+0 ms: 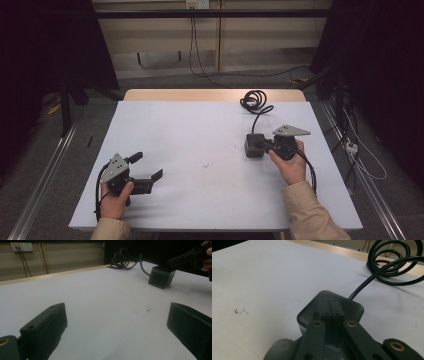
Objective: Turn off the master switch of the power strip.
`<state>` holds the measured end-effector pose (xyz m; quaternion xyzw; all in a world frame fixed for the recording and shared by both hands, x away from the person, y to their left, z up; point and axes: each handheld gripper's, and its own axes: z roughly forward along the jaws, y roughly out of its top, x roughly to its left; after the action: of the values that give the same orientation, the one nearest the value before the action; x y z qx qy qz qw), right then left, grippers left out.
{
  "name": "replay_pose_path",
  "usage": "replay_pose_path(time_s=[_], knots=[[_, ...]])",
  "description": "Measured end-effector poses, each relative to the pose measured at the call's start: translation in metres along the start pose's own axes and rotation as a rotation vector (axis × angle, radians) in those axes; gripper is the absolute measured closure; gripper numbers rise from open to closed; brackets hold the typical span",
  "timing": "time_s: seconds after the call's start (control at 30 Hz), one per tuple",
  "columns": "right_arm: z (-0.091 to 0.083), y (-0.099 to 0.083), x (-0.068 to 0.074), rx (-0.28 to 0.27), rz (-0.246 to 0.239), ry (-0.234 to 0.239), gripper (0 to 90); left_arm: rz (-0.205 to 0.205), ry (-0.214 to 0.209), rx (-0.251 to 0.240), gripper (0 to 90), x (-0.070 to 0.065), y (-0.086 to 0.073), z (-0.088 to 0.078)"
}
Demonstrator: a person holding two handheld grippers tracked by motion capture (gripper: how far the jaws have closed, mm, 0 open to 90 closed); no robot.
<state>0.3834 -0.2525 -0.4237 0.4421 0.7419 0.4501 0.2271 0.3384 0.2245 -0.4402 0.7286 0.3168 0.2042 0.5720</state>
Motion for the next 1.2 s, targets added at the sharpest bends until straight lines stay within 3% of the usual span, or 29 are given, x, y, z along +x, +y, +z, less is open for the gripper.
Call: replay_pose_path(time_s=[0.23, 0.47, 0.53, 0.63, 0.8, 1.2], knots=[[-0.001, 0.001, 0.002, -0.010, -0.002, -0.002, 90.0, -0.006, 0.006, -0.005, 2.7, 0.001, 0.000, -0.001], [-0.003, 0.001, 0.000, -0.024, 0.033, 0.025, 89.1, -0.002, 0.002, -0.007, 2.7, 0.000, 0.001, 0.000], [-0.004, 0.002, 0.000, -0.031, 0.044, 0.024, 79.1, -0.005, 0.003, -0.009, 2.7, 0.000, 0.001, 0.000], [-0.004, 0.002, 0.000, -0.032, 0.049, 0.030, 75.7, -0.005, 0.004, -0.010, 2.7, 0.000, 0.001, 0.000], [-0.005, 0.002, 0.000, -0.033, 0.065, 0.028, 58.7, -0.008, 0.002, -0.014, 2.7, 0.000, 0.002, 0.001], [-0.010, 0.003, 0.002, -0.043, 0.068, 0.017, 36.9, -0.017, -0.003, -0.013, 2.7, 0.001, 0.002, 0.004]])
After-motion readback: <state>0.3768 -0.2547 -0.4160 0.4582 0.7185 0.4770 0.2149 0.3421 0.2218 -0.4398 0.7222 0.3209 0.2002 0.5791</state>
